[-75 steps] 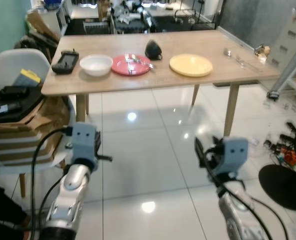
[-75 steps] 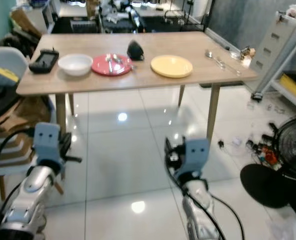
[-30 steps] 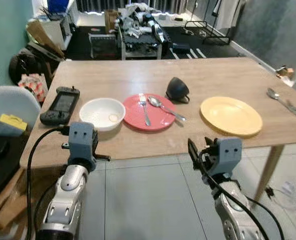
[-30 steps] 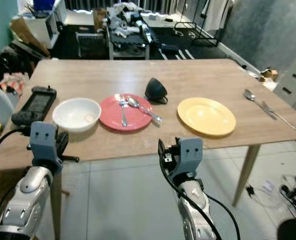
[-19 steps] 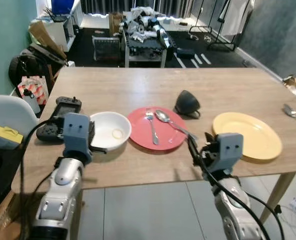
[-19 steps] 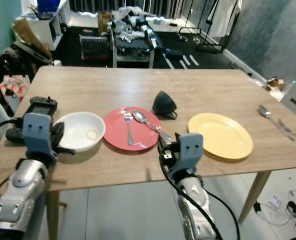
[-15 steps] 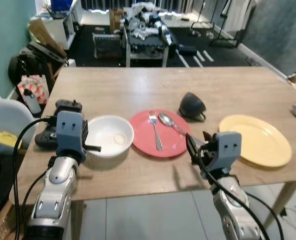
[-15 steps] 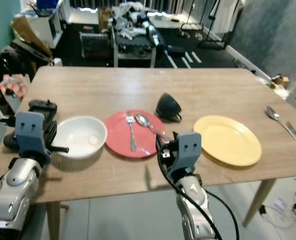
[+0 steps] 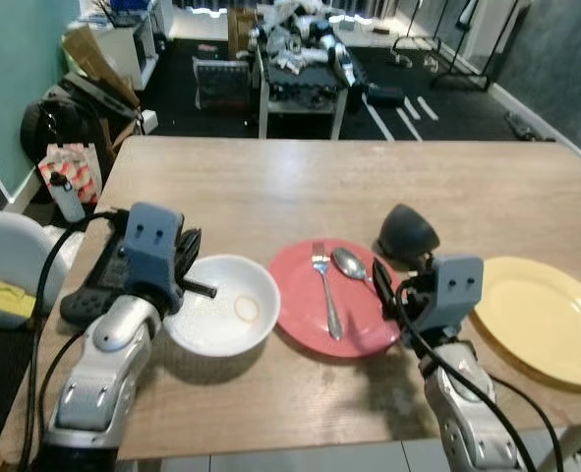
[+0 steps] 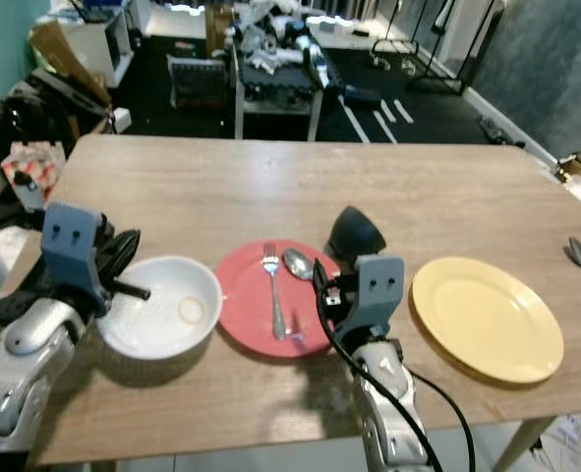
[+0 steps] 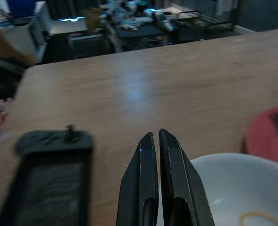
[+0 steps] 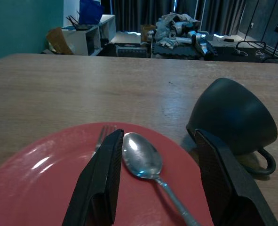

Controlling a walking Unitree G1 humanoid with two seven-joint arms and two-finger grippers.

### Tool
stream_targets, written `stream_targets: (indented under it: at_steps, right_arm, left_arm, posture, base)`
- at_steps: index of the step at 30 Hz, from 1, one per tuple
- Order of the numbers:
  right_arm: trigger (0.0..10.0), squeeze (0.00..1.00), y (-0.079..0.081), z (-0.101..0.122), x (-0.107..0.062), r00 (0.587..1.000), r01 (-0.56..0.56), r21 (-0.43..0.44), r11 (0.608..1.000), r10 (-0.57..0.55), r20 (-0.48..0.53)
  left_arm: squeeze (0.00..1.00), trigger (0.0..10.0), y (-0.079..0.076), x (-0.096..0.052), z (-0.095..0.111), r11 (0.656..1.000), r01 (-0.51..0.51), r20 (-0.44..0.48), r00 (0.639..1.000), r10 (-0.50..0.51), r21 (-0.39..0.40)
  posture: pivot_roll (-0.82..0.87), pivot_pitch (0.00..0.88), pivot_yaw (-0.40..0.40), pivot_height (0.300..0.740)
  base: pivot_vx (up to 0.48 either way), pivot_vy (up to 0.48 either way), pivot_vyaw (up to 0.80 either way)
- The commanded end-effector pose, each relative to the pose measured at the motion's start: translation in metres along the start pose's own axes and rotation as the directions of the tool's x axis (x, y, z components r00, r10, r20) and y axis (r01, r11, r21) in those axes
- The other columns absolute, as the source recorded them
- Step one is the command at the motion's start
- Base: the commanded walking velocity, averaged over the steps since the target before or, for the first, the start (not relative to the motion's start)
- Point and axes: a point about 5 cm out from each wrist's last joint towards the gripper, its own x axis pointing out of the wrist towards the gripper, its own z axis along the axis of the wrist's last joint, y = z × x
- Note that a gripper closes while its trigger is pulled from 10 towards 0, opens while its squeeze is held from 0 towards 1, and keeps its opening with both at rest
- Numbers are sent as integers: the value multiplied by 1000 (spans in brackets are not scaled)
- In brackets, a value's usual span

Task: Setting the table

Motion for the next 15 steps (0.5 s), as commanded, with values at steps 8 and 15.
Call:
stream_targets:
  at_steps: [8, 15]
  right_arm:
    - [10000, 0, 0, 1, -2, 1000, 7, 7, 1000, -7, -1]
    - [10000, 0, -10, -12, -5, 993, 66, -18, 998, -67, -95]
  left_arm:
    - [0, 10000, 7, -6, -2, 998, 35, -54, 998, -32, 50]
    - [0, 10000, -17, -4, 4, 949, 249, -55, 969, -243, 191]
  posture:
    - [89, 133, 29, 740]
    - [75, 135, 24, 740]
  base:
    - [0, 0, 0]
    - [0, 0, 0]
